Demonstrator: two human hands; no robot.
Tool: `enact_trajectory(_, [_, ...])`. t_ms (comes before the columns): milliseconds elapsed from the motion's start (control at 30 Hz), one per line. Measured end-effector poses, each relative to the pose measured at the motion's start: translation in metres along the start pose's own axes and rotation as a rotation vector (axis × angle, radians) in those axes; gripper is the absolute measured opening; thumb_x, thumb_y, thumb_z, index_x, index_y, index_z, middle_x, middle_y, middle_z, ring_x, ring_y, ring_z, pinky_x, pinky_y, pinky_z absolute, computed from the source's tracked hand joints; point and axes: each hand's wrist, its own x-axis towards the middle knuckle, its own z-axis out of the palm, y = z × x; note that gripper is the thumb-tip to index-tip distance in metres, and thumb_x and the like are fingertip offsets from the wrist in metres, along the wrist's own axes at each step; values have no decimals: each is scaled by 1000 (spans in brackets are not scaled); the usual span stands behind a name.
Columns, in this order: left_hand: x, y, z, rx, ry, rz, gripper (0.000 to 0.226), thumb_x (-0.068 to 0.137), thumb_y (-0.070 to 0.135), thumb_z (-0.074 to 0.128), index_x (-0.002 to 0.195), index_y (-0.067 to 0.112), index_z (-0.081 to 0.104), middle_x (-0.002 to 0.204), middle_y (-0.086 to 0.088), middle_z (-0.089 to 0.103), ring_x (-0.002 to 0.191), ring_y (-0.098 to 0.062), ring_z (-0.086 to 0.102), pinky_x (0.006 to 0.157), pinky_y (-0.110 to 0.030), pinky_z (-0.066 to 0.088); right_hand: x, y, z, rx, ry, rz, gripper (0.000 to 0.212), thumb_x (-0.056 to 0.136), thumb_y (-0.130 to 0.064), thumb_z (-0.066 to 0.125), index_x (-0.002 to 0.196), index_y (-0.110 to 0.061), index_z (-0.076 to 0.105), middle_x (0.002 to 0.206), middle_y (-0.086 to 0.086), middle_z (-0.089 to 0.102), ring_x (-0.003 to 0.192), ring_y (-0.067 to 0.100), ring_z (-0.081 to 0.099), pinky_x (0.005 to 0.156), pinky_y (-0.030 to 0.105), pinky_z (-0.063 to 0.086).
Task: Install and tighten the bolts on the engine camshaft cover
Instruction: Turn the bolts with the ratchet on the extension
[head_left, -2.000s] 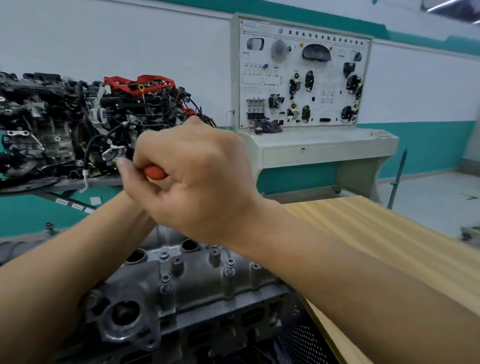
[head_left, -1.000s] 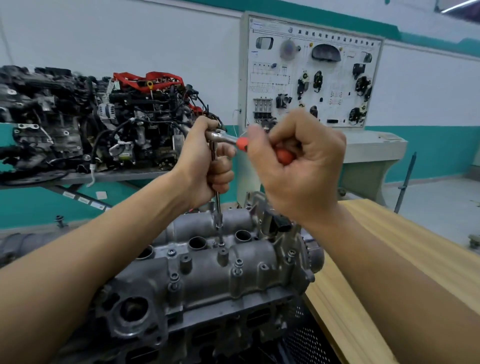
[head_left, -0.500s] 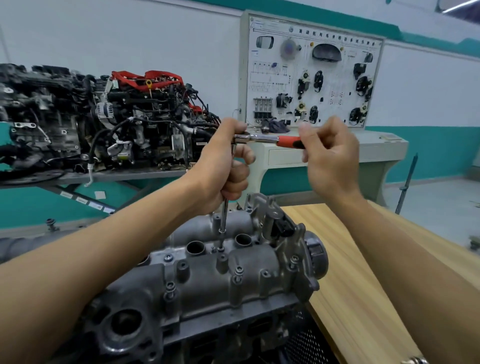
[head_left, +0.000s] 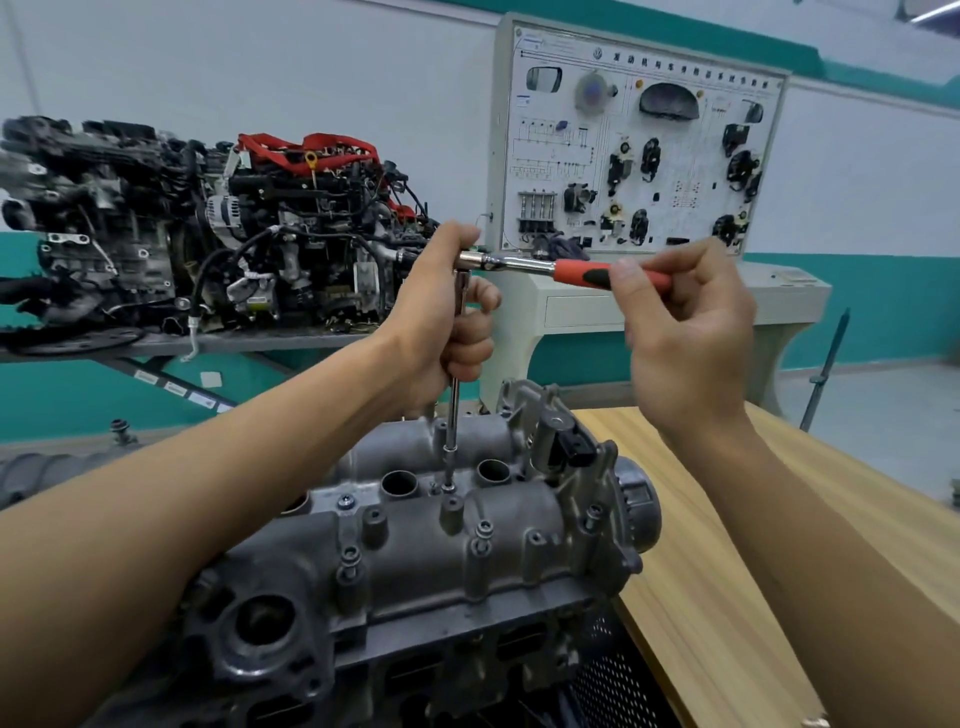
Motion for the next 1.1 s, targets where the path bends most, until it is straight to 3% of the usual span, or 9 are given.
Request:
enact_trajectory(67, [-1,-1,-4,1,-32,14,60,91,68,38,63,16,46,44,4,18,43,-16,12,45,-24,14,8,3,1,-1,-63,83,15,95,-16,65,86,-19,54,70,3,53,62,16,48,55,25,41])
enact_trajectory(200, [-8,16,-5,-11,-82,104,63,90,73,36,63,17,48,50,4,20,47,-16,15,50,-31,13,26,2,-6,61,-119,227,6,96,-16,64,94,-14,59,74,4,61,61,11,55,54,18,44])
enact_trajectory(367, [-11,56,18,-1,-163,177,55,93,61,38,67,15,53,53,3,30,51,-17,21,52,-32,17,43,-22,-37,-54,-122,73,10,97,-24,61,88,-20,60,70,-2,66,61,7,59,54,19,46])
enact_trajectory(533, [-18,47,77,79,-258,106,46,98,42,36,84,9,64,57,0,38,51,-14,29,52,-31,24,42,-33,-98,-967,-104,-147,51,90,-61,38,92,-19,67,74,0,65,66,18,56,62,32,42])
enact_trajectory(633, [-27,23,133,106,-382,53,39,101,34,37,99,5,63,71,-10,51,53,-14,33,53,-30,25,19,-44,-131,-832,-186,-57,50,92,-66,36,102,-26,65,75,-7,67,70,15,63,62,34,47])
enact_trajectory(700, [-34,3,174,140,-480,29,28,103,26,38,103,7,59,77,-11,55,56,-14,38,53,-28,27,4,-48,-154,-705,-172,-64,32,97,-53,43,91,-29,63,66,-7,66,62,9,62,59,31,49])
enact_trajectory(767, [-41,-20,213,198,-589,16,26,103,20,39,94,8,61,69,-3,57,59,-12,43,55,-26,31,-10,-50,-185,-662,-128,-39,38,99,-46,45,78,-19,63,61,-4,63,54,7,59,55,27,46])
enact_trajectory(933, [-52,-78,282,307,-660,7,27,104,22,48,100,9,71,64,0,62,58,-13,52,55,-27,39,-29,-45,-301,-734,159,346,62,95,-54,45,76,3,57,51,5,42,43,13,36,44,28,28])
enact_trajectory(1100, [-61,-148,318,505,-744,7,30,106,29,44,94,18,70,59,9,45,52,-11,38,50,-27,30,-65,-38,-392,-597,267,982,39,96,-44,55,66,-19,52,51,-1,39,39,11,27,43,22,23])
